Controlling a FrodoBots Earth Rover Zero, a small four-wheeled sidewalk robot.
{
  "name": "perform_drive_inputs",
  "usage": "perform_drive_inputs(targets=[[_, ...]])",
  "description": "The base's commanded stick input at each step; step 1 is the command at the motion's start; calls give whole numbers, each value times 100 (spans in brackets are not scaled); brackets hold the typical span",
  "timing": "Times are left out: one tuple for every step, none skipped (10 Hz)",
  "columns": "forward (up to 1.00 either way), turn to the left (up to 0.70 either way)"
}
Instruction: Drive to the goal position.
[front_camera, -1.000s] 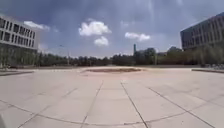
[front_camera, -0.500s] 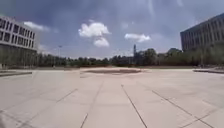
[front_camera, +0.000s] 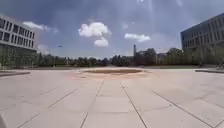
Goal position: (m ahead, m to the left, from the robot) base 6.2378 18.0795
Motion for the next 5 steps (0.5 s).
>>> perform_drive_inputs(targets=[[50,0],[50,0],[50,0],[50,0],[50,0]])
